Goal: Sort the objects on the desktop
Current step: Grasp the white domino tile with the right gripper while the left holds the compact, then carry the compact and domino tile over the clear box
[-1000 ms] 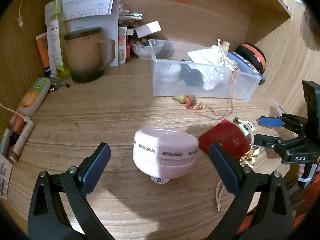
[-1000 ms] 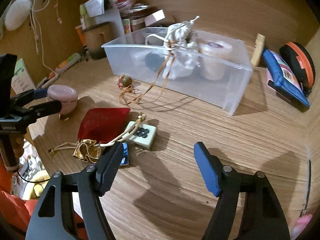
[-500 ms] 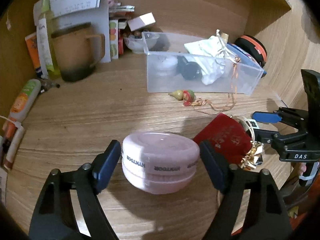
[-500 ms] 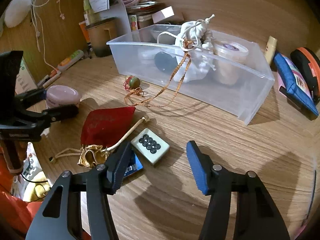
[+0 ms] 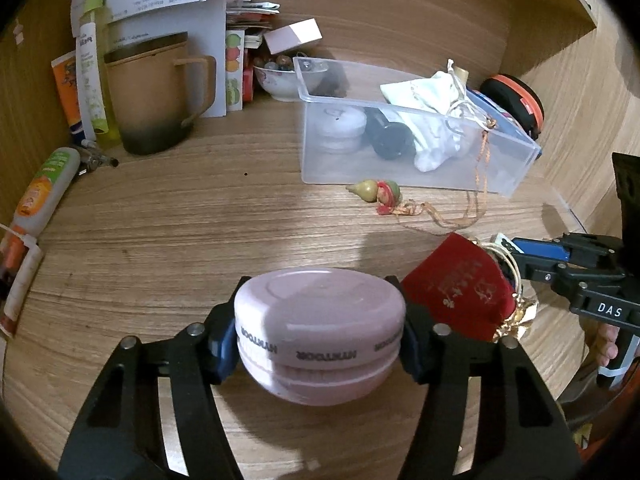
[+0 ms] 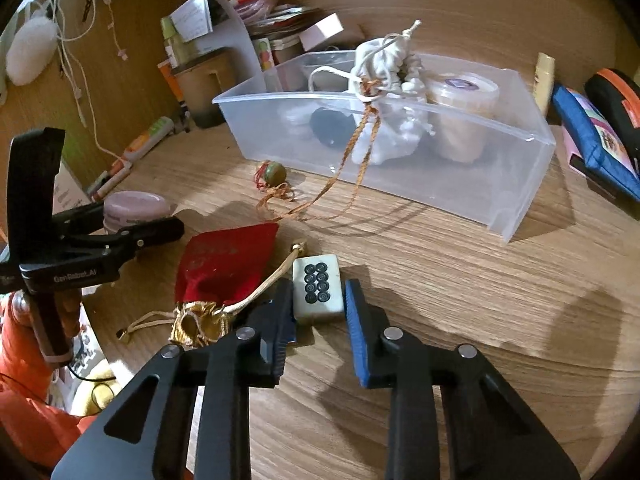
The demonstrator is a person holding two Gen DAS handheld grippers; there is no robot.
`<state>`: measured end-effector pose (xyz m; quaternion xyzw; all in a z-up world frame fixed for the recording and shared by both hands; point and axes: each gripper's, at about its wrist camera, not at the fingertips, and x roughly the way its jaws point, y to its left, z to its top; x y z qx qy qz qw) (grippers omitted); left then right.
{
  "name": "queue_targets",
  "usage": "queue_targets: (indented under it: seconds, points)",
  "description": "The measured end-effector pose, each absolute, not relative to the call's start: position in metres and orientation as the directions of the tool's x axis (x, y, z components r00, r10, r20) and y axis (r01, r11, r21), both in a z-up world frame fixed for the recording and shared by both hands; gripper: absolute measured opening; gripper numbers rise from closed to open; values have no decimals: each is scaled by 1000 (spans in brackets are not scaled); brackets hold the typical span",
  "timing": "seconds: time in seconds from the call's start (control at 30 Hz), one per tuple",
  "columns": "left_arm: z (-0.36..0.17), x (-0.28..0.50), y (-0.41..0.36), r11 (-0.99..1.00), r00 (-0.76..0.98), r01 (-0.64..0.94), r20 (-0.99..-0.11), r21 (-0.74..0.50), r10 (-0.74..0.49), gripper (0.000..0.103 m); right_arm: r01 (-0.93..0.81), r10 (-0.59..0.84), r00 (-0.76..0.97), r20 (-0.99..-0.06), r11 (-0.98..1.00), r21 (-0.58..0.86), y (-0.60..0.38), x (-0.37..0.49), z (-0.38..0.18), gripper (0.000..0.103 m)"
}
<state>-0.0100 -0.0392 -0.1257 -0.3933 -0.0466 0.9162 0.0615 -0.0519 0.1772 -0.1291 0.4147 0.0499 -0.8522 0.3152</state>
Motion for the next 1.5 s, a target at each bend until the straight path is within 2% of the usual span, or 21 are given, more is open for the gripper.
queue_targets:
  seconds: [0.57,0.87,1.13,1.5]
  points:
    - [-96,-10,-41,-987,-746,-78,-649,-139,150,62,504,-482,-563,-672,-844,183,216,-51,-97,23]
    - [-74,-20,-40,-980,-764,-117,-616,-160,192,62,516,-489,-622,-612,-844,149,221,-52,-65,23]
    - [-45,-31,-40,-974,-793,-149,-568,-168,220,62,513,-520,-645,-559,-838,187,228,-62,-48,23]
    - [-24,-68,-40,-961,-799,-195,-536,-195,271,62,500,-511,-675,-531,-847,180,234,-94,-33,23]
